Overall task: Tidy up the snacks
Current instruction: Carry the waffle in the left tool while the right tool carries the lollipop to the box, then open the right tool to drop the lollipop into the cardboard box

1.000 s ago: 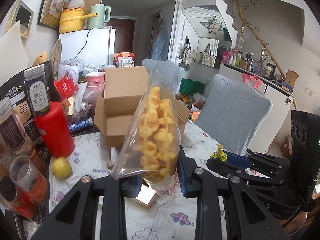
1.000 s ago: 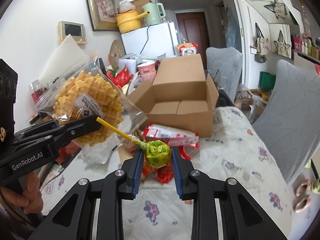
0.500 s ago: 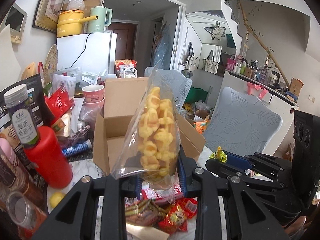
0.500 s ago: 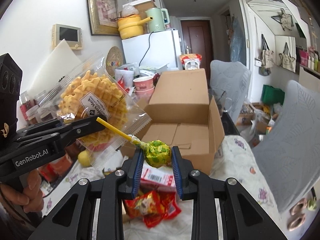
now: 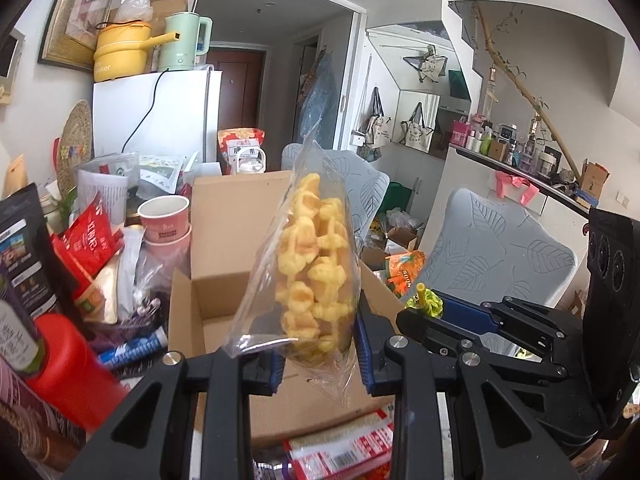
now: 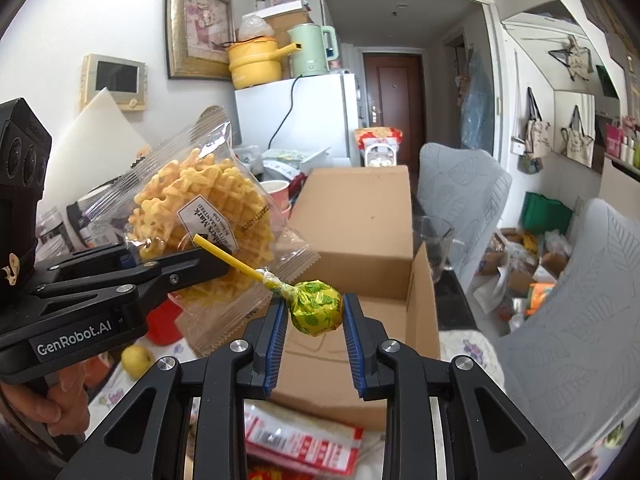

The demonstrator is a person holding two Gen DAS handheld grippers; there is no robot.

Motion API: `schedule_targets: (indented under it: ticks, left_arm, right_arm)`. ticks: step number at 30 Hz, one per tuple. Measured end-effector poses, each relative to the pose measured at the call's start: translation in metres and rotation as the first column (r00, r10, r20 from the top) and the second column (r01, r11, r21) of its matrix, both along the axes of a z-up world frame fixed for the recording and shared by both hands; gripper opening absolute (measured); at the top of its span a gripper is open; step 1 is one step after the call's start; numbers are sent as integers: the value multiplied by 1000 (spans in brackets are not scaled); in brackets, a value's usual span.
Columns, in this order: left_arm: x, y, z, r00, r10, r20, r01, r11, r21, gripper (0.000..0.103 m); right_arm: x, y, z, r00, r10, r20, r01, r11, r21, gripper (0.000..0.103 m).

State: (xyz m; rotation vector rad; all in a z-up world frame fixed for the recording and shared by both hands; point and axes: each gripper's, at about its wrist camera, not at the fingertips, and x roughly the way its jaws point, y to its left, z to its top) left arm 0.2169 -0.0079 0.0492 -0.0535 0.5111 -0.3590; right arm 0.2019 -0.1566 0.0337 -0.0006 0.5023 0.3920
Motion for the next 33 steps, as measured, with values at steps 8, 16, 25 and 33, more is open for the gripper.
schedule_targets:
  ticks: [8,16,25,33]
  left_arm:
    - [33,-6,-6,1000,9,0,-9,1000,10,28]
    - [65,-4,-24,997,69,-30,-67,996,51,28]
    - [92,9,-66,980,141,-142,-129,987,93,28]
    - [109,6,-91,959,174,-223,-141,977,157,28]
  right_arm:
    - [42,-4,1,1000,-26,-16,26,1000,-5,28]
    - [77,3,-5,999,-23,-42,23,1000,-14,28]
    - [100,4,-40,987,-40,-154,38,999,-16,28]
    - [113,10,-64,970,-26,-244,20,999,-30,28]
